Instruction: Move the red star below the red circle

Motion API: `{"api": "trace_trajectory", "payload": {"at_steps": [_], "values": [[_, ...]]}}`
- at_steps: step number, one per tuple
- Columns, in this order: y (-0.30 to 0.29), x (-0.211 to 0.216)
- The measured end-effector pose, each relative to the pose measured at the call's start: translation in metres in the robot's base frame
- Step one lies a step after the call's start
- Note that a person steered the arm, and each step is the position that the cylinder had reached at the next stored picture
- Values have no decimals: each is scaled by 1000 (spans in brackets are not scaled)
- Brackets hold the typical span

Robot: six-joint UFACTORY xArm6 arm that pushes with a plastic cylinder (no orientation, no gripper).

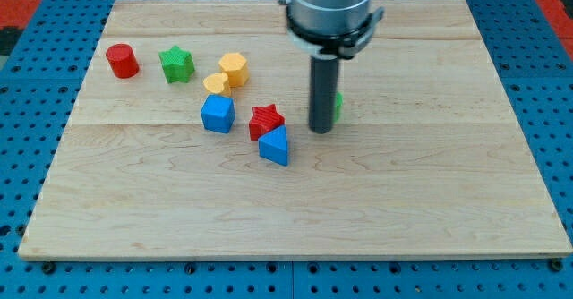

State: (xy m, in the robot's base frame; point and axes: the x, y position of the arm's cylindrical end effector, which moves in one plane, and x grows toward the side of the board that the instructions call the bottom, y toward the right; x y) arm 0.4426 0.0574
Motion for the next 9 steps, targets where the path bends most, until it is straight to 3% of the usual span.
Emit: {"api": "trace_trajectory", "payload": {"at_steps": [3,4,6,7,8,9], "values": [[-67,-26],[-95,10],[-95,73],[-126,84],[-197,54],[-225,62]]}}
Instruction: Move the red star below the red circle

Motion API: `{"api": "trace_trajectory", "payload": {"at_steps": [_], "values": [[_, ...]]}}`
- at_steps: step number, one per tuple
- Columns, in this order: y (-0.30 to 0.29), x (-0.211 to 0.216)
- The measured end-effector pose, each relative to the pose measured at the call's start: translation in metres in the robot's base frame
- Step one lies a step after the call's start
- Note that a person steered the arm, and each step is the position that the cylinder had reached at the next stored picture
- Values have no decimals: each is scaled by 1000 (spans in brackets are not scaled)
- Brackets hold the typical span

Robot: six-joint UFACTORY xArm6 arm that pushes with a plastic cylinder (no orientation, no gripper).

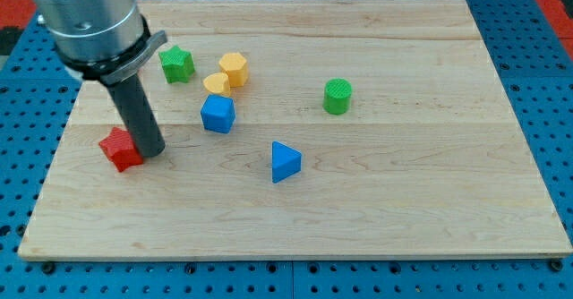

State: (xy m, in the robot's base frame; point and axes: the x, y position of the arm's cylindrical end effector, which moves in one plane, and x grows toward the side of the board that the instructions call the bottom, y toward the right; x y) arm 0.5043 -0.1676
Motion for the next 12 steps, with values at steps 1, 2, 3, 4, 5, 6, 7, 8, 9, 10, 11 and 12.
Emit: {"api": "trace_trajectory", "payload": {"at_steps": [1,2,3,4,5,6,7,8,9,10,11,12], "values": [[-16,23],[-55,1],[-74,-34],[-71,7],[-41,0],[-47,-51],[-59,-66],[-86,-51],[-136,-62],[-126,-111],[-135,-128],[-130,-167]]}}
